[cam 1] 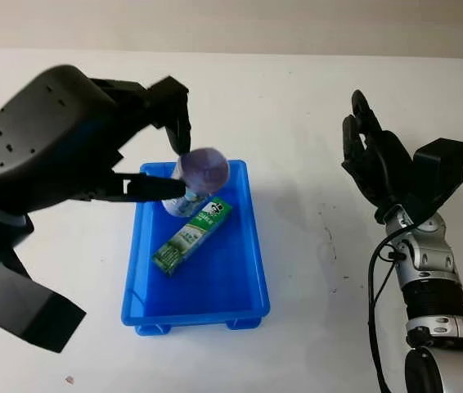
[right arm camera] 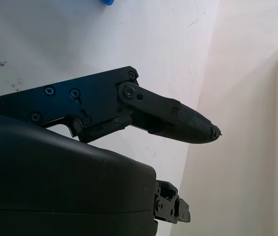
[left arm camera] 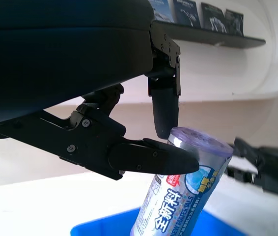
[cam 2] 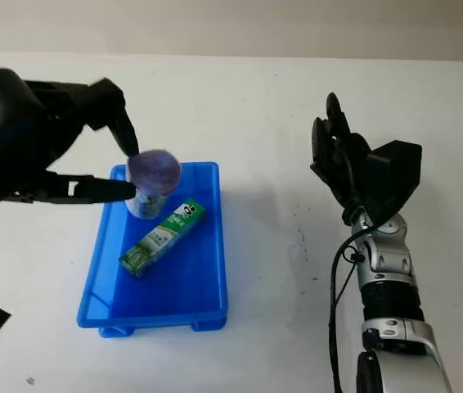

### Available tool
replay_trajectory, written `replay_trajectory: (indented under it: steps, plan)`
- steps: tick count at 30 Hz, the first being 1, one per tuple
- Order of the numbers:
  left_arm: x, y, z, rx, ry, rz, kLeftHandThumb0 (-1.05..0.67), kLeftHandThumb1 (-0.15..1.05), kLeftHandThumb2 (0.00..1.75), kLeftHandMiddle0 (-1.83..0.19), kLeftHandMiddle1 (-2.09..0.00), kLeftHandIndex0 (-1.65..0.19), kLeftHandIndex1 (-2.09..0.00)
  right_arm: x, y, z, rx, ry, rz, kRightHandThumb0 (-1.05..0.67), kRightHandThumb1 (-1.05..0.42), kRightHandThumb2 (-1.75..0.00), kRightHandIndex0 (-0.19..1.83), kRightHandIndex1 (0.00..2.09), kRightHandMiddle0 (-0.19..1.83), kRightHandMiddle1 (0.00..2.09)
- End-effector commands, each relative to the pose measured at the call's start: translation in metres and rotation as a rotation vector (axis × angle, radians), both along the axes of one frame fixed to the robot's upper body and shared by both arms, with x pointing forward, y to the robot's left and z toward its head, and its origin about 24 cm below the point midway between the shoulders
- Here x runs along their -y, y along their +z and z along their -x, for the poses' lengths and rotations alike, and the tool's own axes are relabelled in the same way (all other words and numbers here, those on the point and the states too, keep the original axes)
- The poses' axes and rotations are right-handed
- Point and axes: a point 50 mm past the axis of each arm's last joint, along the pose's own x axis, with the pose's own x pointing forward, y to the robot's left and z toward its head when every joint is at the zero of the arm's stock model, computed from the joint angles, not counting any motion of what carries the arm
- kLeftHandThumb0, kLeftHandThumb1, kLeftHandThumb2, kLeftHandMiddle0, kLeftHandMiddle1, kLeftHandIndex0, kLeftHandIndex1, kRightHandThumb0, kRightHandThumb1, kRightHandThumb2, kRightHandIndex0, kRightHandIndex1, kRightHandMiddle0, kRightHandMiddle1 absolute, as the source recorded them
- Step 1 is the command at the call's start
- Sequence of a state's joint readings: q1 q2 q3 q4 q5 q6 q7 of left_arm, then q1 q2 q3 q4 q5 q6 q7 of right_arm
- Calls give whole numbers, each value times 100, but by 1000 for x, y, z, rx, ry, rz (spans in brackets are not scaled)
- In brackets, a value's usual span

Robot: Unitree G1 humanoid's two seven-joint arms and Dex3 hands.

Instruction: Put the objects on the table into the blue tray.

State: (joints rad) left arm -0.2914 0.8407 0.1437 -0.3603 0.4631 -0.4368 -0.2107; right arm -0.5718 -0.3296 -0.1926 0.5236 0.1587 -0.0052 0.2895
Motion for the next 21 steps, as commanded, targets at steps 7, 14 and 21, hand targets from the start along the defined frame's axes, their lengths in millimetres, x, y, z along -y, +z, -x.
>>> replay_trajectory:
  steps: [7, 14, 21]
  plan:
    - [1, -12, -8, -175, 133, -190, -66, 105, 23, 14, -47, 15, -46, 3, 0, 2, 9, -5, 2, -67, -105, -72, -19, 0, -19, 0]
    - [2, -6, -16, -391, 265, -275, -88, 104, 16, 19, 0, 19, 0, 3, -1, 3, 7, -2, -7, -64, -105, -74, -19, 0, -19, 0]
    - [-3, 10, -24, -536, 212, -158, -99, 91, 3, 19, 0, 19, 0, 3, -3, 3, 3, 2, -3, -63, -105, -75, -19, 0, -19, 0]
